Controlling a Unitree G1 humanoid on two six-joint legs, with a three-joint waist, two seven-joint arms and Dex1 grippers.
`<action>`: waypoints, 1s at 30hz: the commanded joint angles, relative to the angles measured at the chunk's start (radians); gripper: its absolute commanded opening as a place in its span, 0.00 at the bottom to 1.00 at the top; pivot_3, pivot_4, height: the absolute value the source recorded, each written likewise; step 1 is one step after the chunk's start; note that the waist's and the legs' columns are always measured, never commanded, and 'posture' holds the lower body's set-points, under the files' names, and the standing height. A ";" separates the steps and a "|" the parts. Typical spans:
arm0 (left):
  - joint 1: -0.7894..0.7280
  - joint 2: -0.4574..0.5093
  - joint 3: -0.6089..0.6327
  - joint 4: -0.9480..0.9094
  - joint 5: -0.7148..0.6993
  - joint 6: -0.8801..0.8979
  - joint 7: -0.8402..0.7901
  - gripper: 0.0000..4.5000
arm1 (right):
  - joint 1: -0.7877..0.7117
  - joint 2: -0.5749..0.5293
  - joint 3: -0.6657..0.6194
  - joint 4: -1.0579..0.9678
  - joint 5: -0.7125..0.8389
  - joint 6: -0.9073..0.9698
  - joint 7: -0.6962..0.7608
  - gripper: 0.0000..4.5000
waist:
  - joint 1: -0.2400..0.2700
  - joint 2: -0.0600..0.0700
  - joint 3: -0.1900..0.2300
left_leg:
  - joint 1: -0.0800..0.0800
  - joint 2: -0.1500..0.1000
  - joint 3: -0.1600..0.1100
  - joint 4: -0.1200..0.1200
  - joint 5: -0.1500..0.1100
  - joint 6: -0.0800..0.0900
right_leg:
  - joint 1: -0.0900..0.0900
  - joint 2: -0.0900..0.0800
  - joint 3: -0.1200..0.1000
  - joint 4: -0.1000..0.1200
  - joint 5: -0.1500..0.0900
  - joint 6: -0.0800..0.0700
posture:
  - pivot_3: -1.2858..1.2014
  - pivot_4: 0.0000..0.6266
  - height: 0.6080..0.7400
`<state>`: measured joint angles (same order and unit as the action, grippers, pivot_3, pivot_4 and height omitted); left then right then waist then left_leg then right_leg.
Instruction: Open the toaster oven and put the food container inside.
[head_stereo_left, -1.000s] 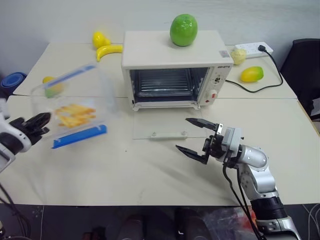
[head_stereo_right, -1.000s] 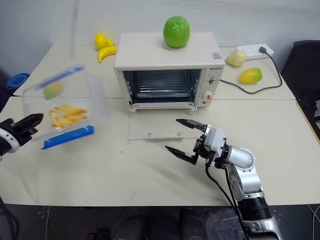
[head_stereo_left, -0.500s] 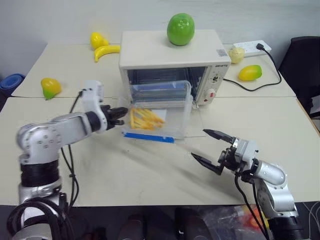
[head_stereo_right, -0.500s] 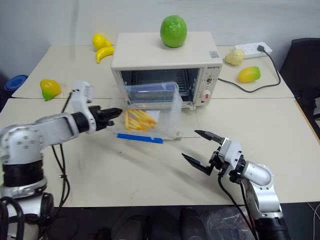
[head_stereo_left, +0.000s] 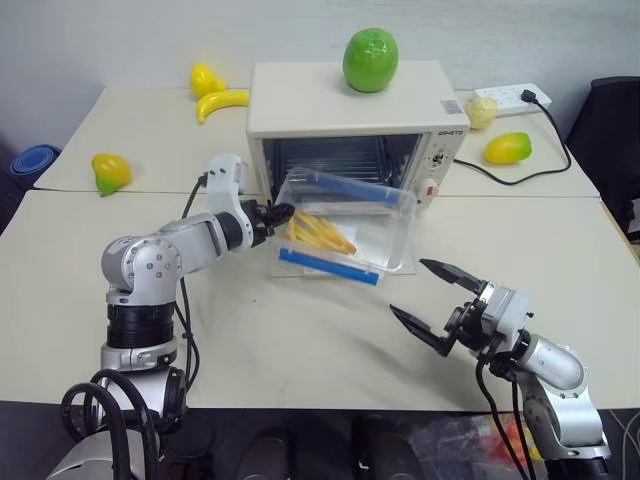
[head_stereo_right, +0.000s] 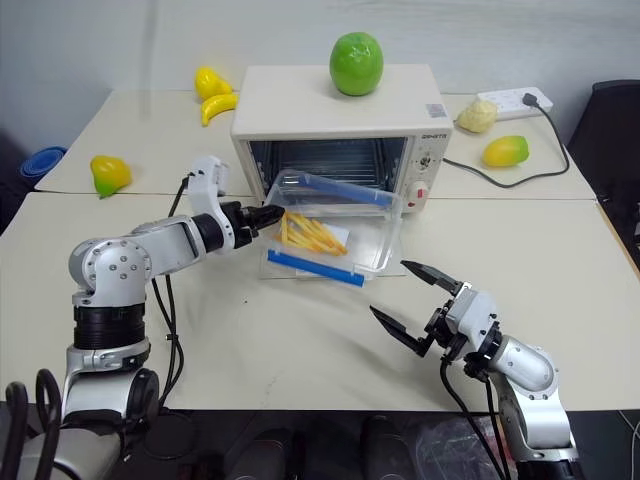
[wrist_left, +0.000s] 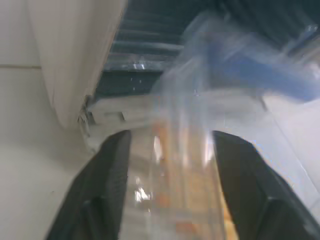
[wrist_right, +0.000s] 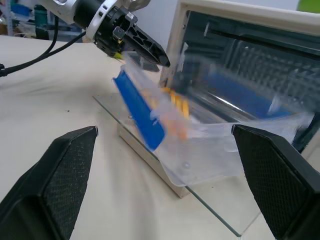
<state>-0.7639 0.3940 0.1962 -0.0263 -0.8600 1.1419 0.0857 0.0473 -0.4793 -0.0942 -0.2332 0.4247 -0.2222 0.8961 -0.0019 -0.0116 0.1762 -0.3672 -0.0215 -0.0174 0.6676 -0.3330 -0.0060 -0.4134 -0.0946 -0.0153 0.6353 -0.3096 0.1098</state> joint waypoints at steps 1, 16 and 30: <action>-0.019 0.054 0.071 -0.044 -0.017 -0.061 -0.128 0.70 | -0.006 -0.031 -0.031 -0.069 0.071 0.093 -0.022 1.00 | 0.000 0.000 0.000 | 0.000 0.000 0.000 0.000 0.000 0.000 | 0.000 0.000 0.000 0.000 0.000 0.000 | 0.52 0.24 1.00; 0.362 0.420 -0.251 -0.124 0.357 -0.638 -0.947 0.09 | -0.192 -0.171 0.123 -0.098 0.039 0.487 -0.045 0.26 | 0.017 0.001 0.000 | -0.002 0.000 -0.004 -0.002 0.000 0.002 | 0.003 -0.004 0.004 -0.009 0.000 -0.001 | 0.52 0.24 1.00; 0.174 -0.045 -0.276 0.149 0.575 -0.799 -0.616 0.00 | -0.621 -0.016 0.164 0.458 -0.217 0.305 -0.154 0.01 | 0.004 0.001 0.001 | -0.004 -0.001 0.000 0.001 0.000 0.004 | 0.000 0.000 -0.003 -0.006 0.001 0.001 | 0.52 0.24 1.00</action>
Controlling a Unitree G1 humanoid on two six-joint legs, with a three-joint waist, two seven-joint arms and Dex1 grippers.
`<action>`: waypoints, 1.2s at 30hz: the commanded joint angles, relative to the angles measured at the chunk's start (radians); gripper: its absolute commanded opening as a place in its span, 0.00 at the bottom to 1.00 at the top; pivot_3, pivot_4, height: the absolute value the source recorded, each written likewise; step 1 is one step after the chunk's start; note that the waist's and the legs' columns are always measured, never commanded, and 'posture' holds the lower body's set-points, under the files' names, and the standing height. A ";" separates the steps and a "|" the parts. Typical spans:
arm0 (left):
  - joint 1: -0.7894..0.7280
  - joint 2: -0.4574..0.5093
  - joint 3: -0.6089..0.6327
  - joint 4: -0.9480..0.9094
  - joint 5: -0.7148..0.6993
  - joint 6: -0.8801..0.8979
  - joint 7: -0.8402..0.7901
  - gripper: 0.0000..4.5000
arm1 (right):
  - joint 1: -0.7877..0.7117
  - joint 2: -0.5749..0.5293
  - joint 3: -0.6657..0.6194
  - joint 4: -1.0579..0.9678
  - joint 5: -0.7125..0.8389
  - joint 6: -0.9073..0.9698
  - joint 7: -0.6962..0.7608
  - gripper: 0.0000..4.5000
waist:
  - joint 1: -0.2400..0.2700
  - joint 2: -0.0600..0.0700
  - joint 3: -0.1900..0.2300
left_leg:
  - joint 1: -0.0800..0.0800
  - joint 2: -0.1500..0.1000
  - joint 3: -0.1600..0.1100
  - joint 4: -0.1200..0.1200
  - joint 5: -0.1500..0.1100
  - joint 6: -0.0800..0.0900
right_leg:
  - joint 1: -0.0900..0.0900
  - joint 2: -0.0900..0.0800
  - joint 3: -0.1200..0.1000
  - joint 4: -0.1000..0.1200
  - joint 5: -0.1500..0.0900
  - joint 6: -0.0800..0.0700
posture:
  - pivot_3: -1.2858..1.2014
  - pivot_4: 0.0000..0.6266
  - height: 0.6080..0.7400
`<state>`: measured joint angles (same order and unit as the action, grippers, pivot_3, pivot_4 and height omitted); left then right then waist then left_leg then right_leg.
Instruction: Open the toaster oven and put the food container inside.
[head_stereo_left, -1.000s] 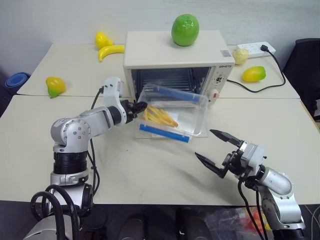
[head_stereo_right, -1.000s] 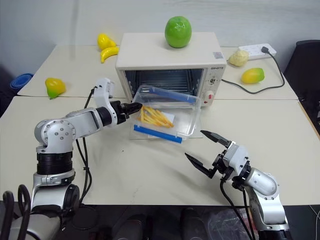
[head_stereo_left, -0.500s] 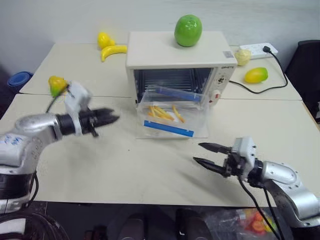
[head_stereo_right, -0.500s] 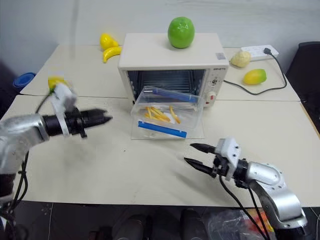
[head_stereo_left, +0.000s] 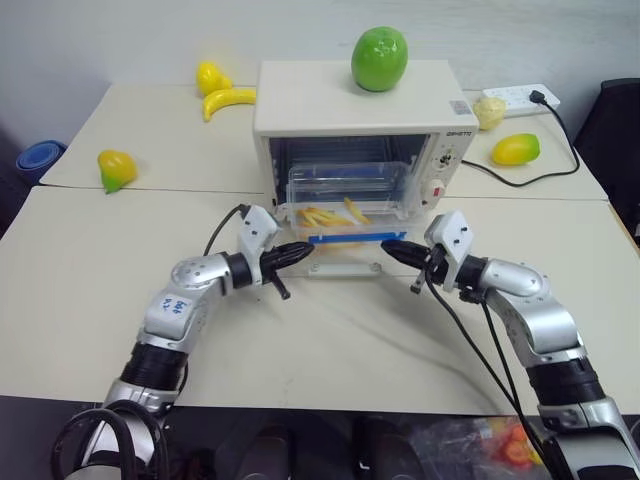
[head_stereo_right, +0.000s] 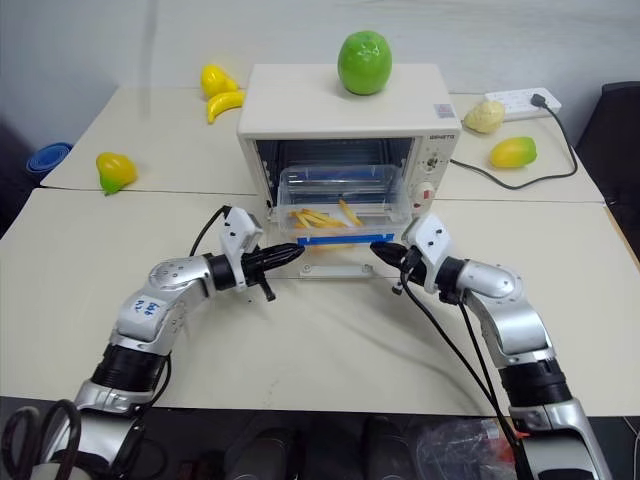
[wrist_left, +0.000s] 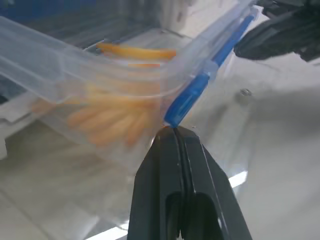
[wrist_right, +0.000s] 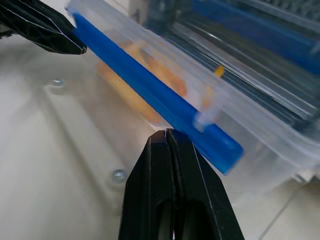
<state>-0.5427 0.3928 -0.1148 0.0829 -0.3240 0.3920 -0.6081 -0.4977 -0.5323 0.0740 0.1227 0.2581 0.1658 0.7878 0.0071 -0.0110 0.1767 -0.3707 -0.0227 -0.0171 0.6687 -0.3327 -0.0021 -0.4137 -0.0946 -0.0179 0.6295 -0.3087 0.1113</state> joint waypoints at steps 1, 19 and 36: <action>-0.062 -0.059 0.041 0.062 0.052 -0.061 0.098 0.00 | -0.100 0.055 -0.005 0.140 -0.064 -0.100 -0.057 0.01 | -0.007 0.000 0.000 | 0.000 -0.001 0.000 0.001 0.000 0.000 | 0.000 0.000 0.000 0.000 0.000 0.000 | 0.52 0.24 1.00; -0.202 -0.180 0.137 0.337 0.144 -0.214 0.269 0.00 | -0.490 0.288 -0.027 0.717 -0.208 -0.312 -0.273 0.01 | -0.037 0.000 0.000 | -0.001 -0.001 -0.001 0.001 0.001 -0.001 | -0.001 -0.001 -0.001 0.006 0.000 0.001 | 0.52 0.24 1.00; 0.213 0.357 0.404 -0.068 -0.179 -0.048 -0.372 0.76 | -0.040 -0.099 -0.099 0.075 -0.021 0.007 0.174 0.00 | -0.033 0.001 0.000 | 0.001 0.001 -0.002 -0.002 0.001 -0.001 | 0.001 -0.004 0.000 -0.001 0.000 0.000 | 0.52 0.24 1.00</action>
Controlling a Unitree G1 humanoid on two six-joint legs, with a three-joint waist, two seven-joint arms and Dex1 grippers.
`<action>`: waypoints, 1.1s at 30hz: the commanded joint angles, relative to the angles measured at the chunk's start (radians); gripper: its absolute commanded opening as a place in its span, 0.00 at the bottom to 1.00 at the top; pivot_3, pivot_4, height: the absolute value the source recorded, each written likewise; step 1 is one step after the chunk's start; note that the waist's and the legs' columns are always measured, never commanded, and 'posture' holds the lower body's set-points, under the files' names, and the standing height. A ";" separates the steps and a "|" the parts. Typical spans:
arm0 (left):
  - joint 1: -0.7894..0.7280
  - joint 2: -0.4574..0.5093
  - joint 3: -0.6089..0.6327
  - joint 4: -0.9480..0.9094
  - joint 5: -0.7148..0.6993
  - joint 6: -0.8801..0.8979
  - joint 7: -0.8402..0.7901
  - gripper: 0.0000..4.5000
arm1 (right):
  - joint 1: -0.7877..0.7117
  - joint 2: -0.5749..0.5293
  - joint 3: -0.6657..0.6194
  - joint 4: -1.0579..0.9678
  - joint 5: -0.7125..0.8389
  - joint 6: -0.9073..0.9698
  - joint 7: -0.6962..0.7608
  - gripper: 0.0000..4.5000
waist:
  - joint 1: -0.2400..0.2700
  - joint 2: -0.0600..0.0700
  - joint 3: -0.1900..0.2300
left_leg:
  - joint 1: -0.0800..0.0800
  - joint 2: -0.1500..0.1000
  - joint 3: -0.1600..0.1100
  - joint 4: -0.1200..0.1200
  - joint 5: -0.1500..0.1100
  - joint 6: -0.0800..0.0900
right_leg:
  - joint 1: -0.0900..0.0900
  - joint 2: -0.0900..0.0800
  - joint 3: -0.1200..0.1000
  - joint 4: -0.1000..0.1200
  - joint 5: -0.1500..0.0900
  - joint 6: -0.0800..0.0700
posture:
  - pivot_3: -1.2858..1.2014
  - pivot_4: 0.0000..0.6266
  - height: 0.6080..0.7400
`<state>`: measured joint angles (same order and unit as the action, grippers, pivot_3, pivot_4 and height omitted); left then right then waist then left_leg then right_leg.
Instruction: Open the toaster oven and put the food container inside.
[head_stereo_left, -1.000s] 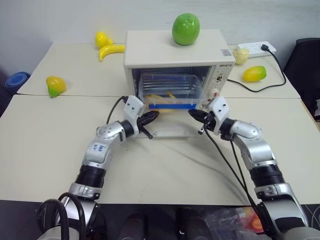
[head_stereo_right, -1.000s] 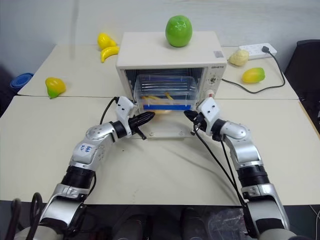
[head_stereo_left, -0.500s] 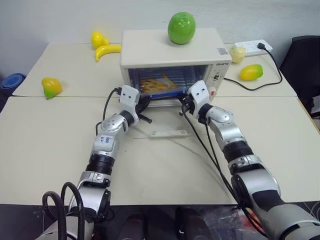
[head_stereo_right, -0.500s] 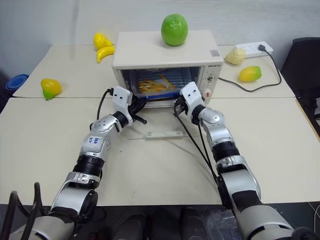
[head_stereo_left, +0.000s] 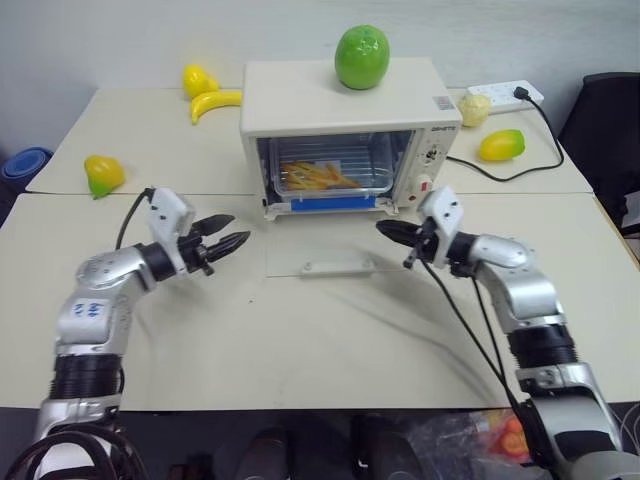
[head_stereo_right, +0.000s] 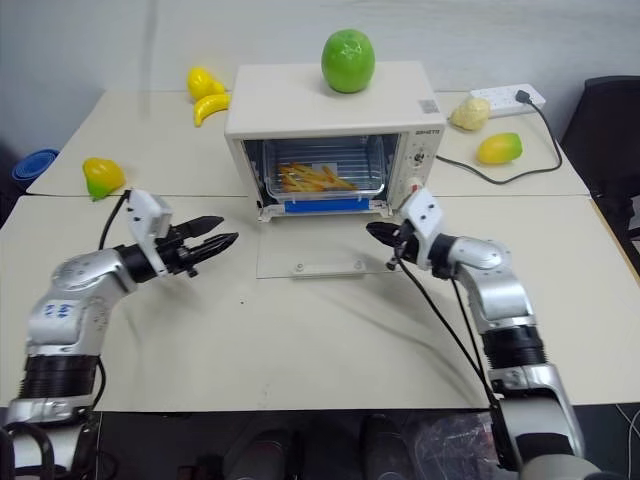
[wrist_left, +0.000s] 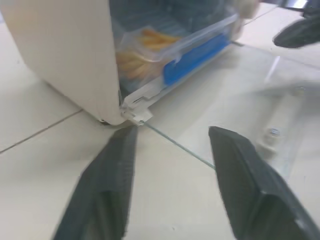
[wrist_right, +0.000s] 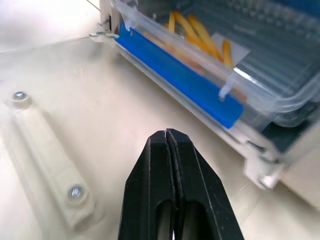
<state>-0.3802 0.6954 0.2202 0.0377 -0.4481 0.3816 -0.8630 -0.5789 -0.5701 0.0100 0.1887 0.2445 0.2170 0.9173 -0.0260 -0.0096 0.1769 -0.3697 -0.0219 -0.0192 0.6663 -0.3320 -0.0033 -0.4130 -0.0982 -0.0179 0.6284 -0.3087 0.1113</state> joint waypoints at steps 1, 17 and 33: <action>0.082 0.075 0.100 -0.009 -0.083 -0.057 -0.178 0.83 | 0.060 -0.088 -0.035 0.046 -0.022 -0.088 0.064 0.00 | 0.000 0.000 0.000 | 0.000 0.000 0.000 -0.001 0.000 0.000 | 0.000 0.000 0.000 0.000 0.000 0.000 | 0.52 0.24 1.00; 0.222 0.092 0.202 -0.075 -0.189 -0.044 -0.260 0.99 | 0.052 0.112 -0.104 0.302 0.150 -0.444 0.233 0.00 | -0.004 0.000 0.000 | 0.001 0.002 0.001 -0.001 -0.001 0.001 | 0.001 0.001 0.005 0.002 0.000 0.000 | 0.52 0.24 1.00; 0.290 0.044 0.204 -0.046 -0.074 -0.206 -0.167 1.00 | -0.063 0.079 -0.170 0.094 0.328 -0.085 0.247 0.13 | 0.001 0.001 0.001 | -0.001 0.001 0.000 -0.002 -0.001 0.001 | 0.000 0.000 0.004 0.000 0.000 -0.001 | 0.52 0.24 1.00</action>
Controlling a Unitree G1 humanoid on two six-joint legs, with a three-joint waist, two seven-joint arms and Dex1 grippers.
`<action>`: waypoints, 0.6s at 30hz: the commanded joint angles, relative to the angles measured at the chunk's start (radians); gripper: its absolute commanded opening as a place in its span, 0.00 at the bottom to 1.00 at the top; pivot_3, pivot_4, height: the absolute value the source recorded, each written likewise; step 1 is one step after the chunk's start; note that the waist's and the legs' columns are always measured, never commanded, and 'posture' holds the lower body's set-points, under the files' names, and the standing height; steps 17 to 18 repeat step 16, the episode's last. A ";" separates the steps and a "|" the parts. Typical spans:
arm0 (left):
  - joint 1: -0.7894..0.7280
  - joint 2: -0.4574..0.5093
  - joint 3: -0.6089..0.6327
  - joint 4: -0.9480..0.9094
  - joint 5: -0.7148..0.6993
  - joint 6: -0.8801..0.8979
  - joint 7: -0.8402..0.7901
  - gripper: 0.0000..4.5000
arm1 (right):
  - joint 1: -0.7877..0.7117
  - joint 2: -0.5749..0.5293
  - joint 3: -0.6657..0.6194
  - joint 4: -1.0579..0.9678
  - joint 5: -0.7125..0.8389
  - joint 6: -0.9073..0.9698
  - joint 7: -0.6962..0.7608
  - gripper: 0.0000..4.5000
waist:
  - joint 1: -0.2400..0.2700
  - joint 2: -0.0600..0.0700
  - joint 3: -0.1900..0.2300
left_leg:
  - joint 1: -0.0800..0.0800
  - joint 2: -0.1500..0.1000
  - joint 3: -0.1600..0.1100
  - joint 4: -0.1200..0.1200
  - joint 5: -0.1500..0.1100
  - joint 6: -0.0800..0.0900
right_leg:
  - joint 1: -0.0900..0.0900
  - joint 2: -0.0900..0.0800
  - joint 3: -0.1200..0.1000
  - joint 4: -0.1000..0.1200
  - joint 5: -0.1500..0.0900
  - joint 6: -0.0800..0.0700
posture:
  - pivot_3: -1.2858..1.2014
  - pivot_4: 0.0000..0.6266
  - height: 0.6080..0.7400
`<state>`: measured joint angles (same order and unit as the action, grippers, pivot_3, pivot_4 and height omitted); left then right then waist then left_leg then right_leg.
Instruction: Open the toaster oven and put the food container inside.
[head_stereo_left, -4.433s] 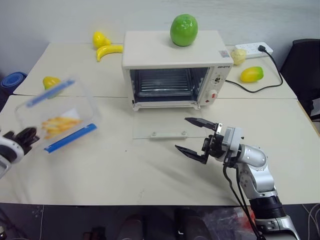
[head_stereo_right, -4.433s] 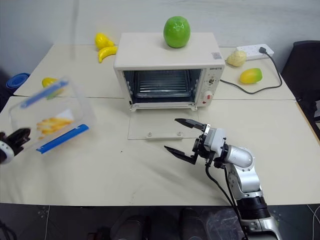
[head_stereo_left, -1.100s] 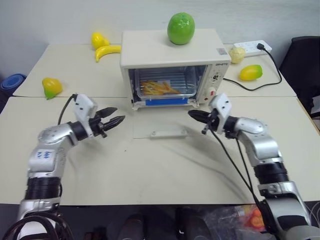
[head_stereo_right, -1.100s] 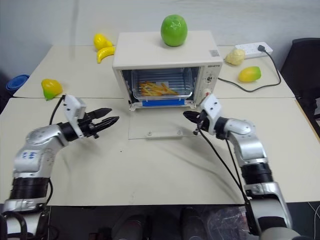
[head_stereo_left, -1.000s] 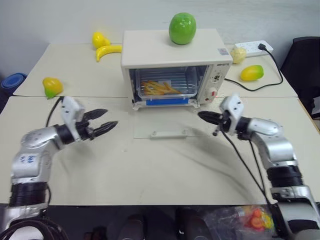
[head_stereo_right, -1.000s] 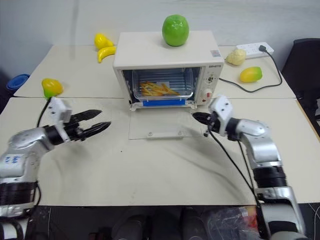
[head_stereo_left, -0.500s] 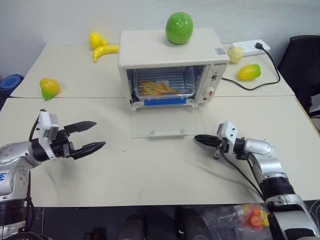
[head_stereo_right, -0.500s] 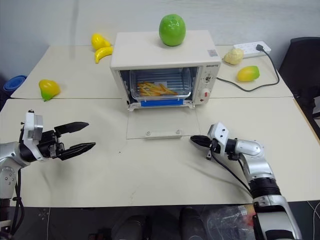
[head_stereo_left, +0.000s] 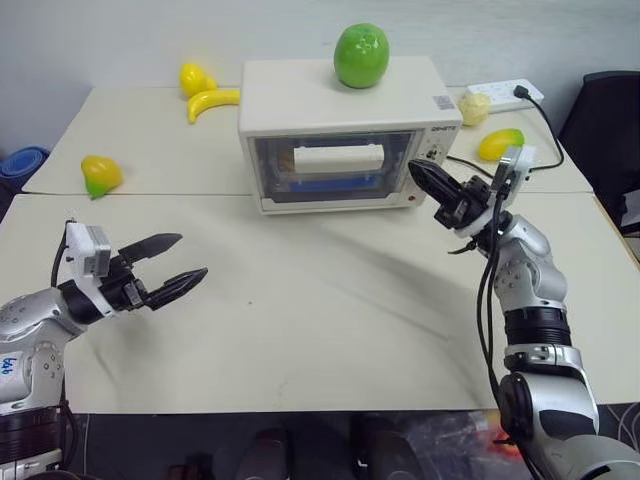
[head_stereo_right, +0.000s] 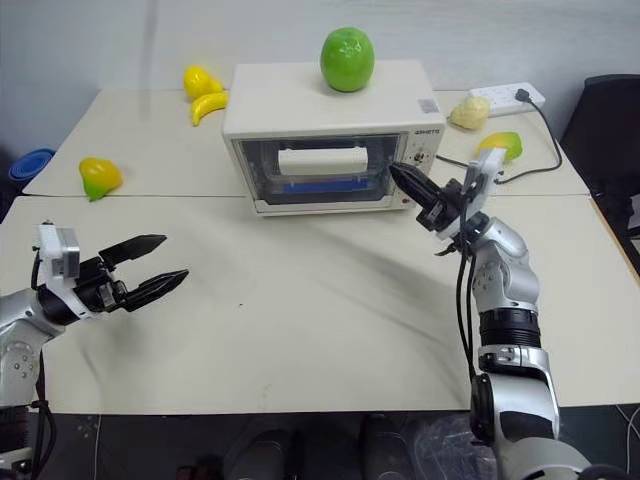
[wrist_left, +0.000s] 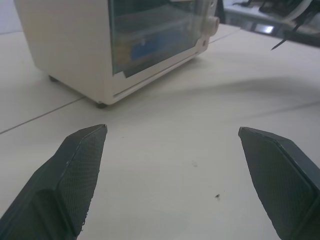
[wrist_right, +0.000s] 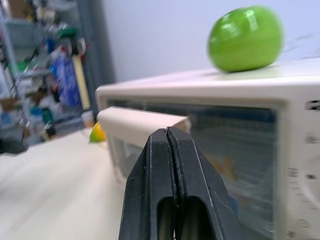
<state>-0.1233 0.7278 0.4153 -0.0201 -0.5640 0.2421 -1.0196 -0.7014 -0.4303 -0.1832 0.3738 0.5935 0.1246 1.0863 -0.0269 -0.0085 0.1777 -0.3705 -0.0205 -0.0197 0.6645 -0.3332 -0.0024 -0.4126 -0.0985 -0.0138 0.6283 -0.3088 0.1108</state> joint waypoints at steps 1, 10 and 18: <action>0.052 0.017 0.007 0.023 0.063 -0.095 -0.018 1.00 | 0.101 -0.094 0.043 -0.126 -0.036 0.004 0.120 0.20 | 0.004 0.000 0.000 | 0.000 0.000 0.000 0.000 0.000 0.000 | 0.000 0.000 0.000 0.000 0.000 0.000 | 0.52 0.24 1.00; 0.243 0.037 0.038 0.046 0.149 -0.301 -0.081 1.00 | 0.503 -0.258 0.032 -0.227 -0.112 -0.225 0.323 0.88 | 0.001 0.000 0.000 | 0.002 0.000 0.003 0.001 -0.003 0.003 | 0.002 -0.001 0.001 -0.004 0.000 0.000 | 0.52 0.24 1.00; 0.340 0.021 0.038 0.004 0.146 -0.335 -0.065 1.00 | 0.584 -0.238 -0.004 -0.191 -0.131 -0.333 0.276 0.99 | -0.001 0.000 0.000 | 0.005 0.001 0.004 0.000 -0.003 0.003 | 0.003 -0.001 0.004 -0.002 0.000 0.000 | 0.52 0.24 1.00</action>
